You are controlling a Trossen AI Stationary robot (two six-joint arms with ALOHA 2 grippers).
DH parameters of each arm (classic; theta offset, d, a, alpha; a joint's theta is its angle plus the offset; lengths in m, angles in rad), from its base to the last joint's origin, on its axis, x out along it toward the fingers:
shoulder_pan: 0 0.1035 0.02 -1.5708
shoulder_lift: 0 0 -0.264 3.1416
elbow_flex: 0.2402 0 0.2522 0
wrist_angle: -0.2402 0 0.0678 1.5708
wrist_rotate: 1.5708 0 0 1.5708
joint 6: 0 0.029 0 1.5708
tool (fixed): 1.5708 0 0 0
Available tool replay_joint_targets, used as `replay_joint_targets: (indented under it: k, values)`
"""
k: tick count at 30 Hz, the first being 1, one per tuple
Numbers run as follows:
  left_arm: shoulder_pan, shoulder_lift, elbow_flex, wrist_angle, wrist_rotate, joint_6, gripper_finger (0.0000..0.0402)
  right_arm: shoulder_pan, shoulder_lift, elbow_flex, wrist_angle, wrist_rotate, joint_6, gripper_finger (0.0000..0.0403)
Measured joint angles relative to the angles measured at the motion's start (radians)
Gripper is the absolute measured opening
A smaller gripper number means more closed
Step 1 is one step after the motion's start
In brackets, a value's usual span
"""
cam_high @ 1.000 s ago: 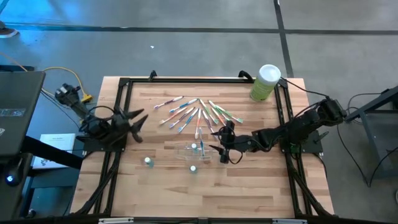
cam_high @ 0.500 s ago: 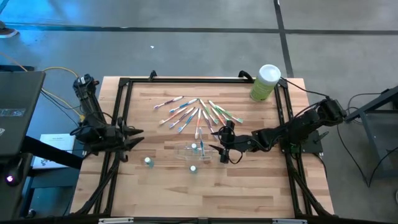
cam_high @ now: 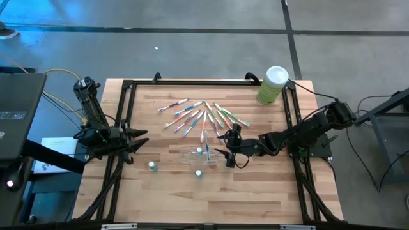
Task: Pick & Place toothbrushing station
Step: Put the blue mouthwash into the transparent organizer
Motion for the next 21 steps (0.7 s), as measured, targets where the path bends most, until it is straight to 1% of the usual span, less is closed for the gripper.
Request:
replay_joint_targets:
  k: [3, 7, 10, 12, 14, 16, 21]
  values:
    - [0.0, 0.001, 0.0, -0.003, -0.011, 0.016, 0.0178, 0.0, 0.0, 0.0, 0.0, 0.0, -0.001, 0.0236]
    - [0.0, 0.011, 0.0, -0.013, -0.013, 0.017, 0.0222, 0.0, 0.0, 0.0, 0.0, 0.0, -0.004, 0.0236]
    - [0.0, 0.019, 0.0, -0.012, -0.02, -0.035, 0.0255, 0.0, 0.0, 0.0, 0.0, 0.0, -0.004, 0.0236]
    - [0.0, 0.021, 0.0, -0.012, -0.037, -0.12, 0.0272, 0.0, 0.0, 0.0, 0.002, 0.0, -0.004, 0.0236]
    - [0.0, 0.021, 0.0, -0.015, -0.052, -0.185, 0.0283, 0.0, 0.0, 0.0, 0.008, 0.0, -0.004, 0.0236]
    - [0.0, 0.027, 0.001, -0.042, -0.039, -0.219, 0.0286, 0.0, 0.0, 0.0, 0.008, 0.0, -0.004, 0.0236]
    - [0.0, 0.101, 0.001, -0.091, 0.058, -0.276, 0.0287, 0.0, 0.0, 0.0, 0.008, 0.0, -0.002, 0.0236]
